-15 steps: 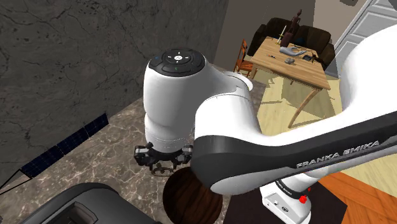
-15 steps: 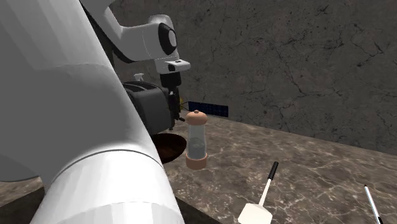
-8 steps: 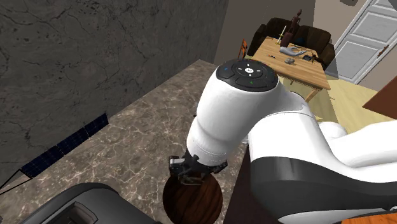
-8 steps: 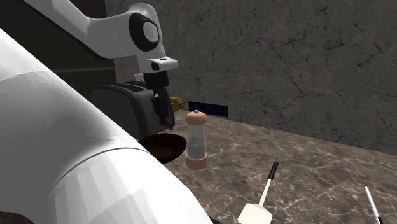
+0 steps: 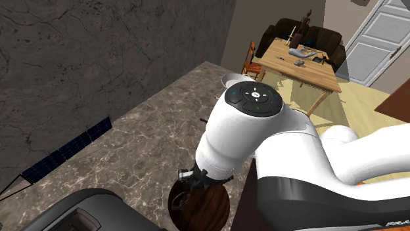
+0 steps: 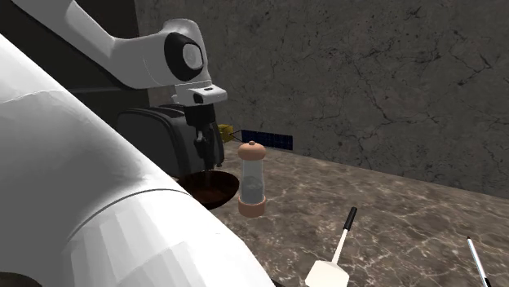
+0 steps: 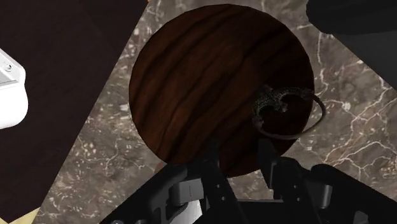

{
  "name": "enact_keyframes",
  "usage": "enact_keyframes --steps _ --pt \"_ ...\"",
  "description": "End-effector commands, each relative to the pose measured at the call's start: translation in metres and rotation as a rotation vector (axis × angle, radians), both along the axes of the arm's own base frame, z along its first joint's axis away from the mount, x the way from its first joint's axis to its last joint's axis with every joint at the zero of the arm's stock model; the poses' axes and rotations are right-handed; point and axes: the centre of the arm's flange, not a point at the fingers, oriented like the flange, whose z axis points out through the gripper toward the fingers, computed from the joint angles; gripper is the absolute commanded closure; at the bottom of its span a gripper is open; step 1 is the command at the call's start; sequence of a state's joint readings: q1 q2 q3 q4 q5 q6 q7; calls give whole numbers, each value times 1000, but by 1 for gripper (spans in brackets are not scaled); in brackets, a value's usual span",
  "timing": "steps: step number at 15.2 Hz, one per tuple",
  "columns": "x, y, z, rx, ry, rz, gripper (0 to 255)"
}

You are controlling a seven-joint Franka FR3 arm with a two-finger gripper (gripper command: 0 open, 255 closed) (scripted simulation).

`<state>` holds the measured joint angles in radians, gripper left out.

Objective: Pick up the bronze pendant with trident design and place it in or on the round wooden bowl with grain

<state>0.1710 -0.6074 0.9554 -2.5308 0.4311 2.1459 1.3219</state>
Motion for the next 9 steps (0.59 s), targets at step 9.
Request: enact_keyframes --steps 9 --pt "54 86 -23 -179 141 -570 0"
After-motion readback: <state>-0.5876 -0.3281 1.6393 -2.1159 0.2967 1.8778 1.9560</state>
